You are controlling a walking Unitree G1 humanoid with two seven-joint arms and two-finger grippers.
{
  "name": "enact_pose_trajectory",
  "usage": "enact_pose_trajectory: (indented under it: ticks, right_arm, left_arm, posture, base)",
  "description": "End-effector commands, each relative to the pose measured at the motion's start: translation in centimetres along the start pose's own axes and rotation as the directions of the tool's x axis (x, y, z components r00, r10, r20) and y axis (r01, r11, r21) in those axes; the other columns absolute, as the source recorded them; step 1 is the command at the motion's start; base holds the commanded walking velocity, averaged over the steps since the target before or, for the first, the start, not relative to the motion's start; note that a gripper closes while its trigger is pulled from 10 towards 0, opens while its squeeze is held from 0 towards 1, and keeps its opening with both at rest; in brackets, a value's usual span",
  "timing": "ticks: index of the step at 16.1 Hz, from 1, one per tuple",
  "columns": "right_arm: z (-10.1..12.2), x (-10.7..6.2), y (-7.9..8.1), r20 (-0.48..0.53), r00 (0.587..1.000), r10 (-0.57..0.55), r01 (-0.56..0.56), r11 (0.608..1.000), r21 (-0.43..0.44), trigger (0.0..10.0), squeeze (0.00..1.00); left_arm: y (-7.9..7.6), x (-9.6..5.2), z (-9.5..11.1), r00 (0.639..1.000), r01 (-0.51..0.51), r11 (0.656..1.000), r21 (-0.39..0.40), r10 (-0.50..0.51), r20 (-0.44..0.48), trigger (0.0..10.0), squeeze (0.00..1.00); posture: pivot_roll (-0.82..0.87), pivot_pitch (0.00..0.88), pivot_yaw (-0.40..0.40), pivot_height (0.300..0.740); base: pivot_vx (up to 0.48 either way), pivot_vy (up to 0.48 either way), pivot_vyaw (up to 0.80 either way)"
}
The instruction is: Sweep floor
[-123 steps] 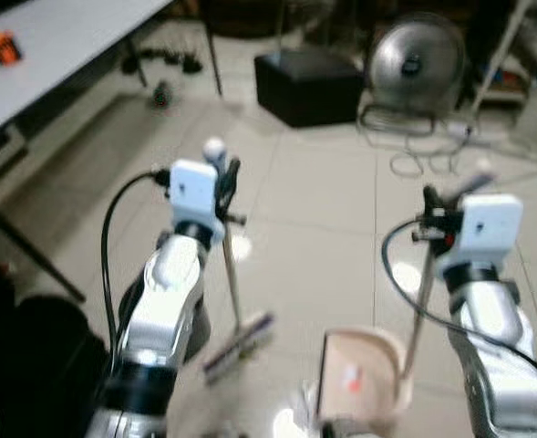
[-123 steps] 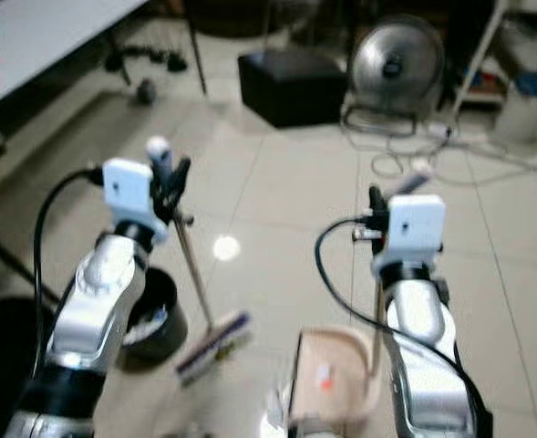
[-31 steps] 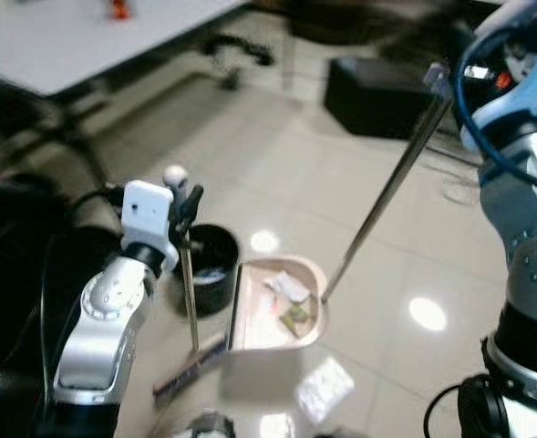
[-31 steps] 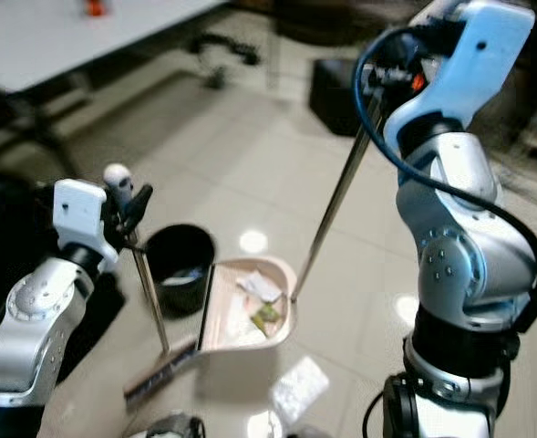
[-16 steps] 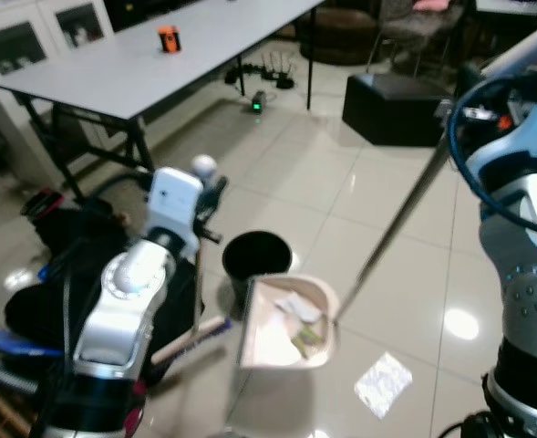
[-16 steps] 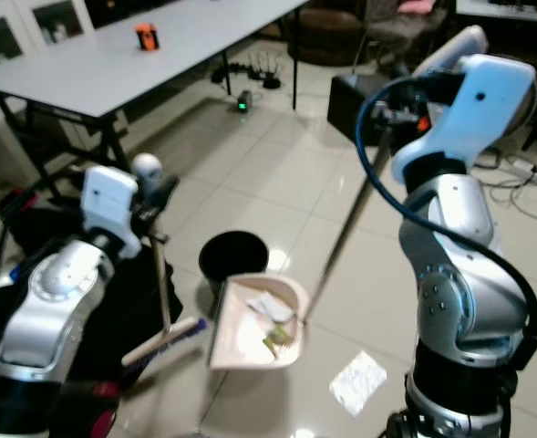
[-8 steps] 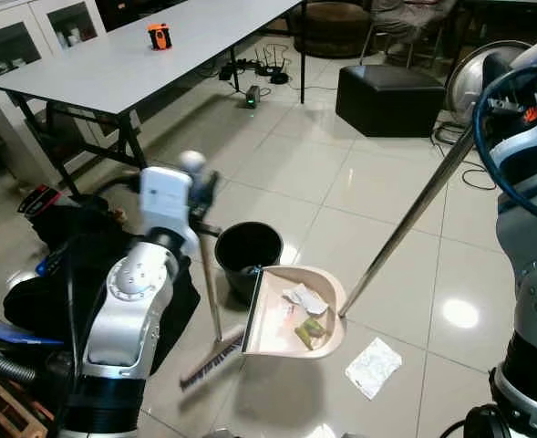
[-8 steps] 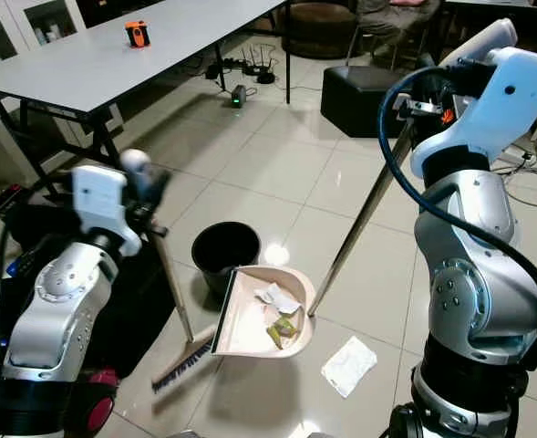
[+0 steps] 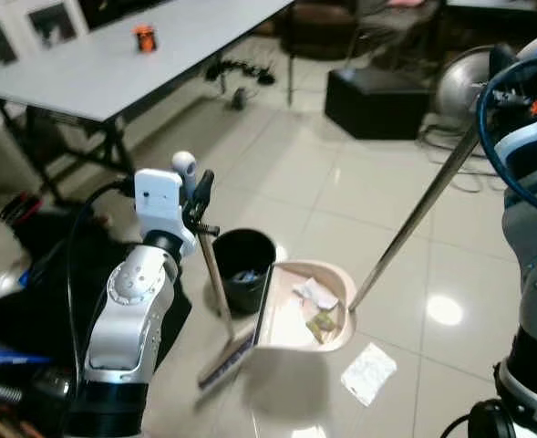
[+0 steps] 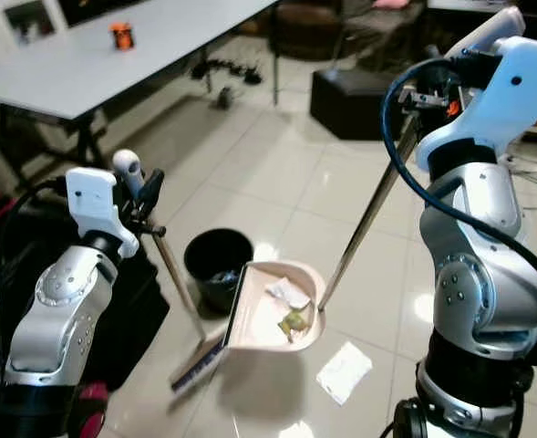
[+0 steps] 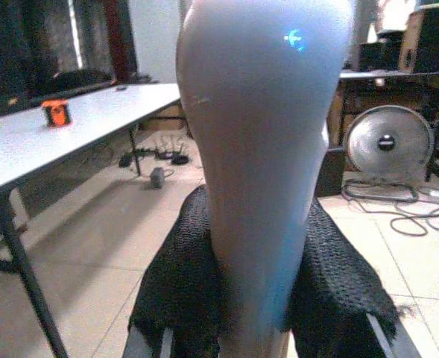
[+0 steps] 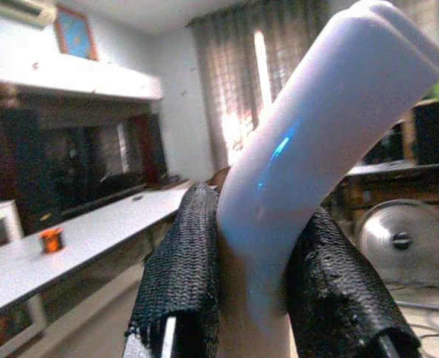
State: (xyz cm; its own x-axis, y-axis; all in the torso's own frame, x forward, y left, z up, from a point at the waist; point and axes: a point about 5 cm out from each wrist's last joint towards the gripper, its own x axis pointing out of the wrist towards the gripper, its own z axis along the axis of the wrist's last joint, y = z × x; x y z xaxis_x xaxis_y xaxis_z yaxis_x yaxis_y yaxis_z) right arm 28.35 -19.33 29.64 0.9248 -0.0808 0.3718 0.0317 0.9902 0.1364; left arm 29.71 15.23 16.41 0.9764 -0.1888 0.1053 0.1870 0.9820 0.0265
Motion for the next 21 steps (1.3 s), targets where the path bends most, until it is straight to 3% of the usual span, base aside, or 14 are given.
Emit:
enact_pose_trajectory:
  ticks: [1,5,7,16,21]
  right_arm:
    - [0.6,0.2,0.2,0.028,1.0,0.008,-0.009,1.0,0.028,10.0,0.0]
    - [0.6,0.4,0.3,0.017,1.0,0.024,-0.024,1.0,0.008,10.0,0.0]
    - [0.5,0.5,0.4,0.019,0.999,0.027,-0.027,1.0,0.004,10.0,0.0]
    - [0.2,0.9,0.5,0.023,0.999,0.028,-0.03,0.997,0.069,10.0,0.0]
    - [0.2,0.8,-0.6,0.042,0.999,-0.027,0.022,0.993,0.114,10.0,0.0]
  left_arm:
    - [0.3,-0.1,0.7,1.0,-0.015,1.0,0.022,0.014,0.027,10.0,0.0]
    - [0.3,-0.4,0.6,1.0,-0.02,1.0,0.022,0.02,0.019,10.0,0.0]
    - [0.3,-0.5,0.5,1.0,-0.023,0.999,0.021,0.023,0.015,10.0,0.0]
    - [0.6,-1.8,0.2,0.999,-0.052,0.998,0.032,0.053,-0.009,10.0,0.0]
    - [0.7,-2.0,0.1,0.999,-0.041,0.998,0.042,0.042,-0.021,10.0,0.0]
  posture:
    - [-0.12,0.001,0.05,0.74]
    - [-0.12,0.005,0.038,0.74]
    - [-0.12,0.006,0.032,0.74]
    - [-0.09,0.009,0.007,0.74]
    - [-0.08,0.009,0.022,0.74]
  base:
    - [0.345,0.0,0.0]
    - [0.348,0.0,0.0]
    - [0.347,0.0,0.8]
    - [0.345,0.0,0.0]
    - [0.346,0.0,0.0]
